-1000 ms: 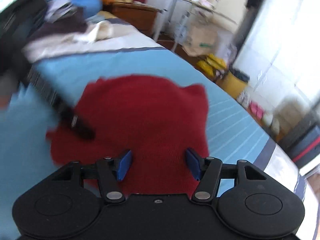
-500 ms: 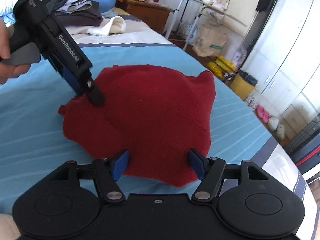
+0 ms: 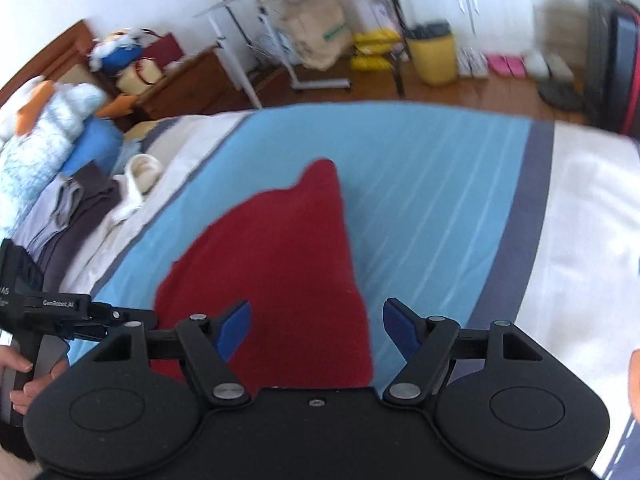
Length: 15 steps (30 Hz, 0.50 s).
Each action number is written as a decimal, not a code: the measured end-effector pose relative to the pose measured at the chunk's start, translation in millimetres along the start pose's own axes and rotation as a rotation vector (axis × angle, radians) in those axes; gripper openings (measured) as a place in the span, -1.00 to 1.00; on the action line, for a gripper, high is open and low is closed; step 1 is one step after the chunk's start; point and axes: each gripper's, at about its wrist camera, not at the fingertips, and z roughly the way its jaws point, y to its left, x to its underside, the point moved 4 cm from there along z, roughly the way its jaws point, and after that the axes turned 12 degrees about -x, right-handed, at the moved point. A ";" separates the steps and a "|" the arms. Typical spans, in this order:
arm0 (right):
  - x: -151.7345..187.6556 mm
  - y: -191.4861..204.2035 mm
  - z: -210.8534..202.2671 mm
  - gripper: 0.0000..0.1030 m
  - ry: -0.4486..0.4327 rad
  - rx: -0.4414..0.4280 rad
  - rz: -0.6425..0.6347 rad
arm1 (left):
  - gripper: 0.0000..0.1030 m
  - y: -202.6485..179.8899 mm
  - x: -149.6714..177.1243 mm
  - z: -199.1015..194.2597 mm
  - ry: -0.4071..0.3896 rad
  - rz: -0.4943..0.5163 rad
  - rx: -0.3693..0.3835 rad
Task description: Fold clothes
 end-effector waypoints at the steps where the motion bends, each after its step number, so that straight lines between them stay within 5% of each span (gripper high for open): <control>1: 1.8 -7.9 3.8 0.53 0.007 -0.009 0.032 | 0.57 0.2 -3.1 3.9 -0.009 -0.009 0.013; 7: 21.9 -34.0 13.0 0.66 0.018 -0.153 0.232 | 0.54 -4.9 -18.7 23.0 -0.050 -0.037 0.108; 8: 22.8 -35.8 16.6 0.68 0.021 -0.168 0.246 | 0.42 -6.6 -18.9 23.6 -0.053 -0.032 0.121; 10: 24.6 -39.4 23.9 0.73 0.028 -0.198 0.274 | -0.24 -10.4 -17.8 27.1 -0.034 -0.033 0.161; 12: 26.2 -41.6 31.8 0.78 0.036 -0.220 0.290 | -0.43 -15.0 -15.6 28.1 -0.032 -0.033 0.196; 15: 25.7 -33.1 44.9 0.80 0.020 -0.201 0.304 | -0.45 -20.3 -14.6 29.6 -0.045 -0.028 0.198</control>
